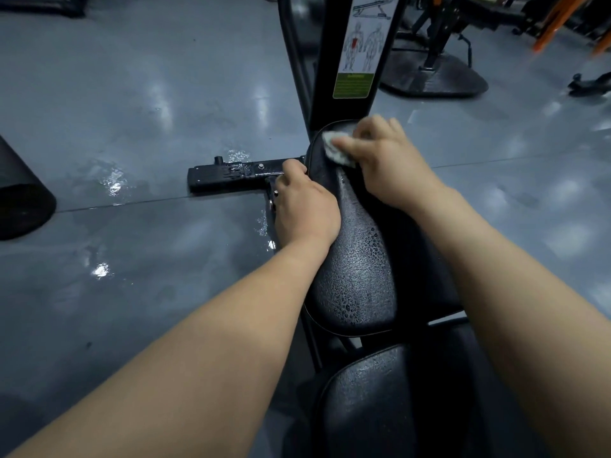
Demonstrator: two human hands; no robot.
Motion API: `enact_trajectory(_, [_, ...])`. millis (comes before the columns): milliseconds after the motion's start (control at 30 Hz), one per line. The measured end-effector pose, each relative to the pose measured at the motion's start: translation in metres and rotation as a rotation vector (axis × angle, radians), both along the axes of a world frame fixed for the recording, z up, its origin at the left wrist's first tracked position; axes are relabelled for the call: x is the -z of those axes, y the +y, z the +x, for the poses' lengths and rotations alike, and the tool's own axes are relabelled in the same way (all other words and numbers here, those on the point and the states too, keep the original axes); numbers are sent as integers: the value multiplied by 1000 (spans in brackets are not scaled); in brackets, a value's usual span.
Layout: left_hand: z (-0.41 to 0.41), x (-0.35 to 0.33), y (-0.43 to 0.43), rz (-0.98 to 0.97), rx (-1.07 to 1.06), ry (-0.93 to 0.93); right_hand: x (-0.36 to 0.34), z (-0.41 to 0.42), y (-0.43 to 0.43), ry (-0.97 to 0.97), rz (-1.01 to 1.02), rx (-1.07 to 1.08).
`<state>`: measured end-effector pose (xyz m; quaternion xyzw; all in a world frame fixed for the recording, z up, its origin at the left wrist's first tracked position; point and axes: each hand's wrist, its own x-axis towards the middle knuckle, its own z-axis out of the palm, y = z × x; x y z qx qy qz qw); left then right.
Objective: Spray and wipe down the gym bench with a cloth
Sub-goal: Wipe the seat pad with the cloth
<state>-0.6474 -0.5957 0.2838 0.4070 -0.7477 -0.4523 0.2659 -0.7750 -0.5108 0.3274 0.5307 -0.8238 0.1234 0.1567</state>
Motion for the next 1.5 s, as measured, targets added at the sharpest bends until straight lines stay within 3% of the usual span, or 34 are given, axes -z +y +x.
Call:
enact_trajectory(167, [1,0,-1,15,-15,-7,-6,-12,-34,-99,-21,156])
enact_trajectory(367, [1,1,-1,34,-26,-13,11,19,19,-41,6,-58])
enact_trajectory(700, [1,2,-2,66,-70,13,-8,7,-34,-67,52,101])
enact_trajectory(900, [3,3,-4,95,-97,47,6,31,9,-54,117,-56])
enact_trajectory(1200, [3,3,-4,118,-110,72,-8,22,-28,-40,120,41])
enact_trajectory(1367, [4,5,-4,130,-99,68,11,41,21,-92,102,-91])
enact_trajectory(1500, [2,4,-5,122,-100,53,10,28,29,-93,81,-50])
